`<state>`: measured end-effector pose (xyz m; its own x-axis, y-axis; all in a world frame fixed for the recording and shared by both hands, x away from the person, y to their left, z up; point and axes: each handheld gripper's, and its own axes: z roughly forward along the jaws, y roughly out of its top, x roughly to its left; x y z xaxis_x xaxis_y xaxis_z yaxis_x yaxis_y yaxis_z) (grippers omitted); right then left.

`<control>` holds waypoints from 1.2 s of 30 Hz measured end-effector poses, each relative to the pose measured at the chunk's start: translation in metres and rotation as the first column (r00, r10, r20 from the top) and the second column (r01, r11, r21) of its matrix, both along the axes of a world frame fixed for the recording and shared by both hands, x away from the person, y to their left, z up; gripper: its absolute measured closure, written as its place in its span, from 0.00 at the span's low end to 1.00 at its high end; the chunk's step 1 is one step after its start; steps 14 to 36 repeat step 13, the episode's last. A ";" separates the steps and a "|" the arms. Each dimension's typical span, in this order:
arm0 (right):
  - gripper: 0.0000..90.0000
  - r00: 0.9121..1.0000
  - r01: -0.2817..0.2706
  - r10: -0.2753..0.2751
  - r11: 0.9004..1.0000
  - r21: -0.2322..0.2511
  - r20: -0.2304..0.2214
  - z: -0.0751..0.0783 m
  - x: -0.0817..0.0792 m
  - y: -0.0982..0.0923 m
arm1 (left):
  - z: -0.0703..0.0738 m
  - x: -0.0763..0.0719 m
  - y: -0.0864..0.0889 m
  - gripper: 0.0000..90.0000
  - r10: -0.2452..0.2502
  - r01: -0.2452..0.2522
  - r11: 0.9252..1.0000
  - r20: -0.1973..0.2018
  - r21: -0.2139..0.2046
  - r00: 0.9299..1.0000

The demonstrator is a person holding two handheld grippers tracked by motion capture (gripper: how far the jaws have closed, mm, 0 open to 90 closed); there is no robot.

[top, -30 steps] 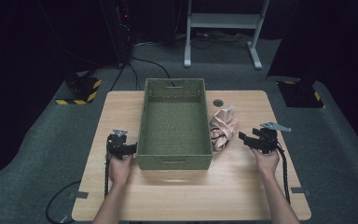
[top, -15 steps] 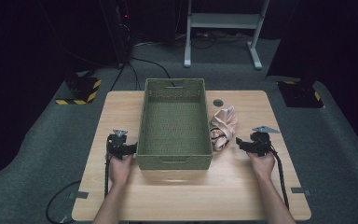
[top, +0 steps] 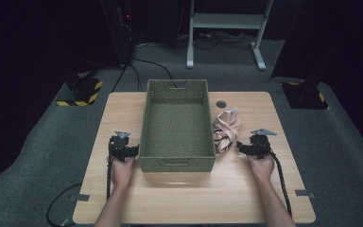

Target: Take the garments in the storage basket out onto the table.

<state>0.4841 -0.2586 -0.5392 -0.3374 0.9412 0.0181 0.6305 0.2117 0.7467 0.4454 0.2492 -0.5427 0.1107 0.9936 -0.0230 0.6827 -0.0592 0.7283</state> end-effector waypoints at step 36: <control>0.21 1.000 -0.002 0.002 1.000 -0.030 -0.003 -0.001 0.000 0.002 | 0.000 0.000 0.000 0.14 0.000 0.000 1.000 0.000 0.002 1.000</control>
